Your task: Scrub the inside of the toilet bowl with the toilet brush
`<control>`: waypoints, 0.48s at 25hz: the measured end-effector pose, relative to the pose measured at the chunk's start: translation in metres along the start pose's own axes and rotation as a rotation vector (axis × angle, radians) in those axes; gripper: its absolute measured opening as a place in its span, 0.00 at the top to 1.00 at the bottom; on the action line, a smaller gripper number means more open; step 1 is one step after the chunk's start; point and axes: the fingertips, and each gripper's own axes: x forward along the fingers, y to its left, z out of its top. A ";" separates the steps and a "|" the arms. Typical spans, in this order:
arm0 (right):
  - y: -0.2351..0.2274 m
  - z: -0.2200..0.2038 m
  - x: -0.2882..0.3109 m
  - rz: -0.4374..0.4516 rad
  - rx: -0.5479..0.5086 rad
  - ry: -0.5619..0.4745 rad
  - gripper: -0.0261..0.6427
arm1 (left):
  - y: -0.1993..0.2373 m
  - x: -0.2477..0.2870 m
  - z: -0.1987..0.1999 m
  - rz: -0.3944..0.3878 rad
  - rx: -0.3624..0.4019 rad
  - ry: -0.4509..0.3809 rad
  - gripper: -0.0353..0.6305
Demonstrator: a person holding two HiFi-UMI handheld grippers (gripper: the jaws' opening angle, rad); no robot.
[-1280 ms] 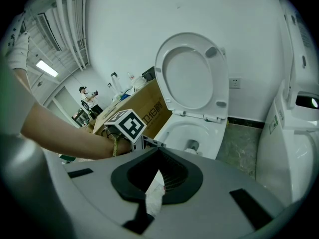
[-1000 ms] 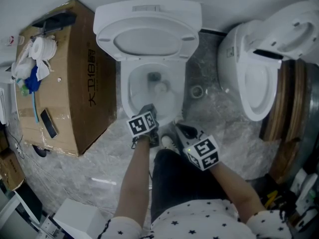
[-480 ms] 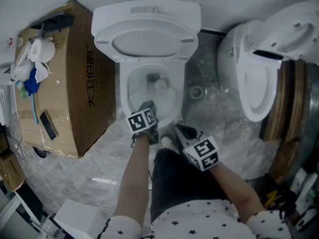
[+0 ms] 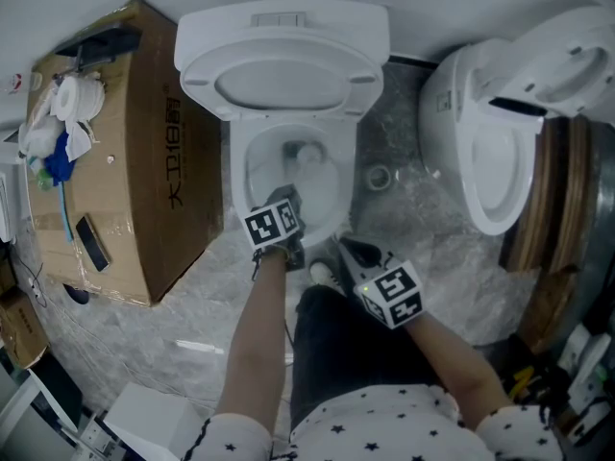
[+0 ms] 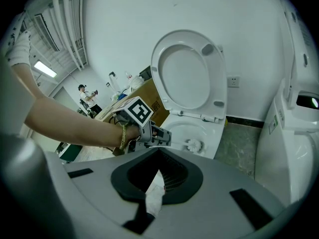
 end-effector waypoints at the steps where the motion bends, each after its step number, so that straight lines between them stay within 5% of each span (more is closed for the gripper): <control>1: 0.000 0.000 0.000 0.001 0.000 0.003 0.95 | -0.001 0.000 0.002 -0.001 0.002 -0.002 0.71; 12: 0.000 -0.001 0.002 0.009 0.016 0.023 0.95 | 0.001 0.001 0.013 0.002 0.022 -0.013 0.71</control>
